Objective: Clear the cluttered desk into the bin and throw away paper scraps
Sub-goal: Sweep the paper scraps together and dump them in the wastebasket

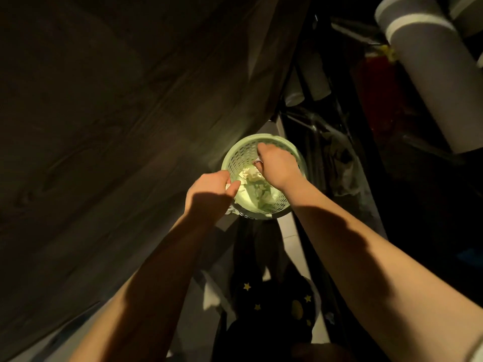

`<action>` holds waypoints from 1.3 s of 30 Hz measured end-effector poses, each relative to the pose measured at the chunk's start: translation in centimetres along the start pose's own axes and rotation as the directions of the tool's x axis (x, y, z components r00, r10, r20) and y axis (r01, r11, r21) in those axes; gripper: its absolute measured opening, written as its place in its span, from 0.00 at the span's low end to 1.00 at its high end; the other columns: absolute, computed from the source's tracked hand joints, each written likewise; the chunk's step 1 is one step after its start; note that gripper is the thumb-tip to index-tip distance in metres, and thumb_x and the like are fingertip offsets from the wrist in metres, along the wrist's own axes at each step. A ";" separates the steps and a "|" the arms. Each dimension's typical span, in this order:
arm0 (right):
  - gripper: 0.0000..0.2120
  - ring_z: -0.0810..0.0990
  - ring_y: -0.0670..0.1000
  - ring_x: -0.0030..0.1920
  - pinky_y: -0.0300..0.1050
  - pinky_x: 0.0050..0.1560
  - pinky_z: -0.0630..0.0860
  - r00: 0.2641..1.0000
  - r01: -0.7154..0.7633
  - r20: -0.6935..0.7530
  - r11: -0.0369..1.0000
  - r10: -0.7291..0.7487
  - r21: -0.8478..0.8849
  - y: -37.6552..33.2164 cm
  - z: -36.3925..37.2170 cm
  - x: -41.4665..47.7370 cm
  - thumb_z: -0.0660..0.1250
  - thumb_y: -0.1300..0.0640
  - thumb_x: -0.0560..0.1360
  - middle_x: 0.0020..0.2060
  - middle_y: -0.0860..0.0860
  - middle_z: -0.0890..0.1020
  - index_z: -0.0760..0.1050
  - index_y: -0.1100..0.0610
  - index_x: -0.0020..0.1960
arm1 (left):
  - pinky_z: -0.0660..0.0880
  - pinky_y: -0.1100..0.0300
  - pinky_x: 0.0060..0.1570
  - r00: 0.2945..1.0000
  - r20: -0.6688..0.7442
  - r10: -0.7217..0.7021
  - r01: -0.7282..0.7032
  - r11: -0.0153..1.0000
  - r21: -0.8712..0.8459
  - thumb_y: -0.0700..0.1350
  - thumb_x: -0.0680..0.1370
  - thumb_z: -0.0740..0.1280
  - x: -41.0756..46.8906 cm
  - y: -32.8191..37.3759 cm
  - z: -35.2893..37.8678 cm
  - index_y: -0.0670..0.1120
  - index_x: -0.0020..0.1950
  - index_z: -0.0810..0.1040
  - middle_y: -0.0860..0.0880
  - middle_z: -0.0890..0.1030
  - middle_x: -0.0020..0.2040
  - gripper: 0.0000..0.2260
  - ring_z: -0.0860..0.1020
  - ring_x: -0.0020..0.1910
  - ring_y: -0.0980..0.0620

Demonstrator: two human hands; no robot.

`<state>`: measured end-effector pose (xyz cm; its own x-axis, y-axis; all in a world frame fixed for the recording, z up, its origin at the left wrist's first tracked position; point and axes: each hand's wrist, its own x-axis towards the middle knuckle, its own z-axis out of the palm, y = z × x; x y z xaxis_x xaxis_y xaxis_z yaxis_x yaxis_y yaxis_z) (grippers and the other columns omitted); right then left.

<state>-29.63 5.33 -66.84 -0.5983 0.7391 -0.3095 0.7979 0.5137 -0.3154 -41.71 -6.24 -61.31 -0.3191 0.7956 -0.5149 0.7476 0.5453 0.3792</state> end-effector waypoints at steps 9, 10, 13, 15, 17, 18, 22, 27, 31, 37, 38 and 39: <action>0.35 0.59 0.57 0.74 0.55 0.73 0.59 0.974 0.041 0.223 0.999 -0.035 -0.022 1.5 -0.5 -0.8 0.66 0.47 0.74 0.75 0.55 0.59 0.54 0.54 0.76 | 0.78 0.51 0.47 1.000 -0.024 0.003 -0.001 0.998 0.069 0.53 0.79 0.59 0.7 0.9 -0.1 0.43 0.50 0.74 0.46 0.79 0.42 0.13 0.78 0.42 0.47; 0.35 0.58 0.56 0.74 0.54 0.73 0.58 0.977 0.036 0.210 0.999 -0.035 0.002 1.5 -0.9 -1.2 0.66 0.48 0.75 0.75 0.55 0.59 0.54 0.54 0.76 | 0.78 0.51 0.47 1.000 -0.026 0.017 -0.014 0.996 0.084 0.53 0.79 0.59 0.9 1.2 -0.1 0.43 0.51 0.74 0.44 0.80 0.44 0.14 0.78 0.44 0.46; 0.33 0.58 0.54 0.74 0.48 0.73 0.57 0.990 -0.017 0.143 0.993 0.000 0.118 1.9 -2.6 -2.7 0.64 0.52 0.76 0.75 0.54 0.60 0.54 0.55 0.76 | 0.75 0.51 0.46 0.998 -0.035 0.060 -0.055 0.991 0.123 0.53 0.79 0.59 1.9 2.4 0.7 0.42 0.54 0.73 0.42 0.80 0.48 0.15 0.78 0.48 0.42; 0.31 0.60 0.54 0.73 0.48 0.71 0.60 0.994 -0.079 0.091 0.975 0.061 0.210 2.2 -3.4 -3.7 0.64 0.53 0.77 0.74 0.53 0.62 0.55 0.55 0.76 | 0.74 0.50 0.48 0.997 -0.025 0.072 -0.067 0.986 0.154 0.52 0.79 0.59 2.9 3.2 1.8 0.41 0.55 0.72 0.41 0.80 0.51 0.14 0.78 0.51 0.41; 0.30 0.62 0.54 0.72 0.49 0.69 0.63 0.994 -0.109 0.050 0.959 0.100 0.260 2.6 -3.7 -4.6 0.64 0.54 0.76 0.73 0.52 0.64 0.56 0.54 0.75 | 0.73 0.50 0.49 0.997 0.015 0.079 -0.080 0.978 0.194 0.50 0.79 0.59 4.0 4.1 3.1 0.42 0.58 0.71 0.41 0.79 0.53 0.14 0.77 0.53 0.41; 0.30 0.63 0.54 0.72 0.49 0.68 0.64 0.993 -0.115 0.039 0.955 0.109 0.272 2.9 -3.8 -4.9 0.64 0.54 0.76 0.73 0.52 0.65 0.57 0.54 0.75 | 0.73 0.50 0.50 0.996 0.033 0.085 -0.089 0.978 0.190 0.49 0.79 0.59 4.5 4.5 3.6 0.41 0.59 0.71 0.40 0.79 0.54 0.14 0.77 0.54 0.41; 0.29 0.65 0.54 0.70 0.47 0.67 0.65 0.989 -0.136 -0.002 0.934 0.145 0.329 4.1 -3.3 -5.6 0.64 0.56 0.76 0.71 0.52 0.67 0.58 0.55 0.74 | 0.70 0.50 0.59 0.992 0.020 0.121 -0.122 0.990 0.066 0.47 0.78 0.62 6.2 5.6 5.3 0.40 0.66 0.66 0.39 0.74 0.62 0.19 0.73 0.61 0.41; 0.30 0.63 0.54 0.72 0.46 0.68 0.63 0.988 -0.154 0.044 0.943 0.147 0.295 4.1 -2.9 -6.0 0.63 0.56 0.77 0.72 0.52 0.65 0.57 0.56 0.75 | 0.53 0.43 0.74 0.989 0.094 0.118 -0.125 0.990 0.072 0.54 0.77 0.63 7.0 5.4 5.4 0.46 0.76 0.49 0.44 0.51 0.77 0.34 0.49 0.76 0.43; 0.30 0.62 0.54 0.72 0.49 0.68 0.64 0.984 -0.174 0.086 0.950 0.157 0.259 3.6 -3.3 -6.6 0.63 0.55 0.77 0.73 0.52 0.64 0.56 0.56 0.75 | 0.49 0.42 0.73 0.982 0.140 0.125 -0.147 0.976 0.160 0.55 0.78 0.60 5.8 4.9 3.8 0.47 0.77 0.47 0.46 0.47 0.78 0.33 0.44 0.77 0.46; 0.29 0.64 0.57 0.71 0.53 0.67 0.68 0.975 -0.185 0.154 0.969 0.160 0.166 2.0 -6.3 -8.3 0.64 0.53 0.76 0.73 0.54 0.64 0.58 0.57 0.74 | 0.52 0.42 0.73 0.986 0.145 0.080 -0.110 0.972 0.209 0.54 0.78 0.59 1.7 5.3 -0.2 0.45 0.76 0.54 0.45 0.54 0.77 0.29 0.49 0.77 0.45; 0.29 0.65 0.57 0.70 0.54 0.66 0.69 0.974 -0.184 0.164 0.971 0.159 0.154 1.6 -7.1 -8.8 0.64 0.53 0.76 0.72 0.54 0.65 0.58 0.57 0.74 | 0.52 0.42 0.73 0.986 0.150 0.075 -0.106 0.971 0.214 0.54 0.79 0.59 0.8 5.5 -0.9 0.45 0.75 0.55 0.45 0.54 0.77 0.29 0.50 0.76 0.45; 0.29 0.66 0.58 0.69 0.54 0.65 0.69 0.972 -0.184 0.171 0.972 0.159 0.145 1.2 -7.9 -9.3 0.64 0.53 0.76 0.71 0.54 0.66 0.58 0.57 0.73 | 0.53 0.42 0.73 0.985 0.155 0.071 -0.104 0.971 0.216 0.54 0.79 0.59 -0.1 5.7 -1.7 0.45 0.75 0.55 0.45 0.55 0.77 0.29 0.50 0.76 0.45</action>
<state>-22.47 2.51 -57.22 -0.4678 0.7256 -0.5047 0.8752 0.3004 -0.3793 -38.41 -2.75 -57.74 -0.1712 0.7814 -0.6001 0.8847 0.3899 0.2553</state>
